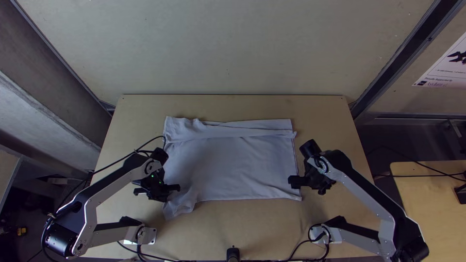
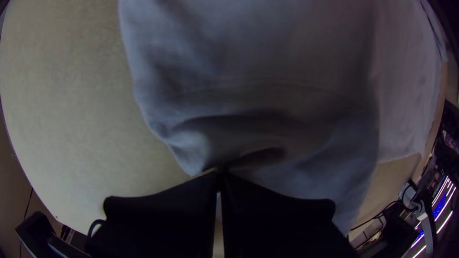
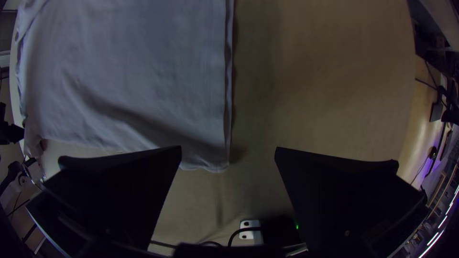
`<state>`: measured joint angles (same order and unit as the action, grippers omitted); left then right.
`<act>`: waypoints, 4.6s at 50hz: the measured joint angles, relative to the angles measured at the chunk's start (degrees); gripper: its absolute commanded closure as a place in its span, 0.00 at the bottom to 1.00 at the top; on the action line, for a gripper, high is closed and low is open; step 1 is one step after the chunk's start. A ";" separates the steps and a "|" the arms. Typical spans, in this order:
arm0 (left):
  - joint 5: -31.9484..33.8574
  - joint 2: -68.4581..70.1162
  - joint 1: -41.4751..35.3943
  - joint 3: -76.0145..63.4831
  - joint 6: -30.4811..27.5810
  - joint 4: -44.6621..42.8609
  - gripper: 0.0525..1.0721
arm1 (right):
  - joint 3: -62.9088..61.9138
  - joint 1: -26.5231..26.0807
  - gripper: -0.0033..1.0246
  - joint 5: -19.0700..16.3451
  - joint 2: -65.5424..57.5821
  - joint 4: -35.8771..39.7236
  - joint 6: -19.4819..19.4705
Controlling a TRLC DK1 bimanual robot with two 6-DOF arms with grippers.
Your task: Fold the t-shirt
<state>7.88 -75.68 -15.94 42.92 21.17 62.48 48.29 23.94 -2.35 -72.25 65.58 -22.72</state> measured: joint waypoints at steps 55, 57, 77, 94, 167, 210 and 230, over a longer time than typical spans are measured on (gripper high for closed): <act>0.00 1.25 10.67 4.85 -6.97 3.63 0.97 | -6.71 -1.46 0.97 -9.29 -6.88 -7.76 2.58; -0.02 1.55 11.34 5.09 -7.37 3.82 0.97 | -6.84 -1.46 0.97 -9.29 -5.64 -8.63 2.64; 0.02 6.45 17.77 7.04 -12.28 4.76 0.97 | -5.79 -5.31 0.97 -7.52 -1.22 -8.96 2.97; 0.07 6.73 20.46 7.93 -14.38 5.51 0.97 | -0.94 -6.71 0.97 -3.85 -1.22 -8.96 3.28; 0.02 -25.88 19.91 51.25 -14.38 5.57 0.97 | 31.76 -9.77 0.97 1.36 -28.41 -10.78 3.98; -1.25 -45.00 18.14 70.14 -14.36 6.64 0.26 | 49.62 -11.13 0.63 3.26 -46.51 -11.34 5.01; 10.51 -45.35 18.64 65.72 -13.07 -2.99 0.04 | 50.34 -13.73 0.05 4.22 -48.48 -9.38 5.01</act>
<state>18.39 -121.03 2.70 108.64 8.10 59.48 98.63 10.22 1.87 -120.73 56.21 -17.72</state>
